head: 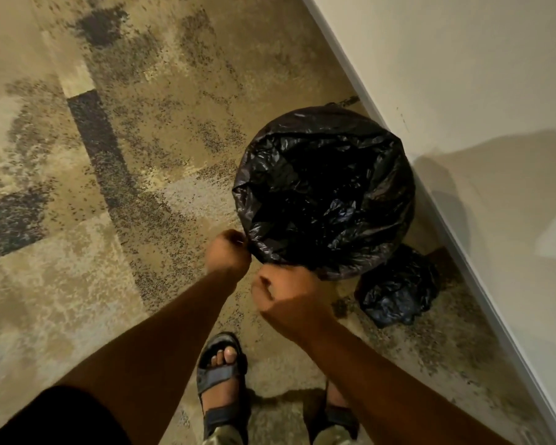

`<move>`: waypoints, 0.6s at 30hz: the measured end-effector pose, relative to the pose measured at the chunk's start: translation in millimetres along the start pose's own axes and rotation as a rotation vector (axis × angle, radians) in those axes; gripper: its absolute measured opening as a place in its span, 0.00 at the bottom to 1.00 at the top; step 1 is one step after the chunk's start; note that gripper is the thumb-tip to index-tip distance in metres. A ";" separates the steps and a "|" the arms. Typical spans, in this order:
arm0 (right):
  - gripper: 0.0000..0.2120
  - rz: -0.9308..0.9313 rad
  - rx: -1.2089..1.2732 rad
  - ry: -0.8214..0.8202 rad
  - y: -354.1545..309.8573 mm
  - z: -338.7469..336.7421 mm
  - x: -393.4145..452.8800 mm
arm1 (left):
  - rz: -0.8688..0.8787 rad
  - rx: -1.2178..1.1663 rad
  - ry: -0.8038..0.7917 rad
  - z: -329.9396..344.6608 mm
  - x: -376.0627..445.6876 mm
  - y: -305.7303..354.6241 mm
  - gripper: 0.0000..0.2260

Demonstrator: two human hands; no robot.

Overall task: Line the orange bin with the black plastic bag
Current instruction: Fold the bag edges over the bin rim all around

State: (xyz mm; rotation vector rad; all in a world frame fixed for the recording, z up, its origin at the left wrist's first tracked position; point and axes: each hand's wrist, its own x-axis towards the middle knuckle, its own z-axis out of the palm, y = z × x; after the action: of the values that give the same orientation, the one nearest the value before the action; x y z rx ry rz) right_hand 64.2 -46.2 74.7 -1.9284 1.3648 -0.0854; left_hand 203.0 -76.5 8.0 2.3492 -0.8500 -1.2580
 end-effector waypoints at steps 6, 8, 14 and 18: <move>0.09 0.316 0.573 0.395 45.0 -46.7 45.7 | 0.020 0.334 -0.123 -15.3 23.3 7.2 0.05; 0.14 0.508 0.620 0.307 65.3 -50.3 70.9 | -0.039 0.026 0.034 -25.0 32.2 9.7 0.08; 0.34 0.722 0.904 0.148 88.8 -43.5 126.4 | 0.135 -0.510 -0.011 -35.1 41.7 51.5 0.19; 0.42 0.711 0.983 0.038 72.6 -24.2 151.0 | 0.237 -0.350 -0.123 -30.2 45.9 58.8 0.20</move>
State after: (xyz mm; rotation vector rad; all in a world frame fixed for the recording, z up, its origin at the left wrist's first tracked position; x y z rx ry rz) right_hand 61.0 -195.1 -5.8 -0.6019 1.5427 -0.3637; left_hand 227.7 -150.4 27.9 1.8578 -0.8384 -1.3373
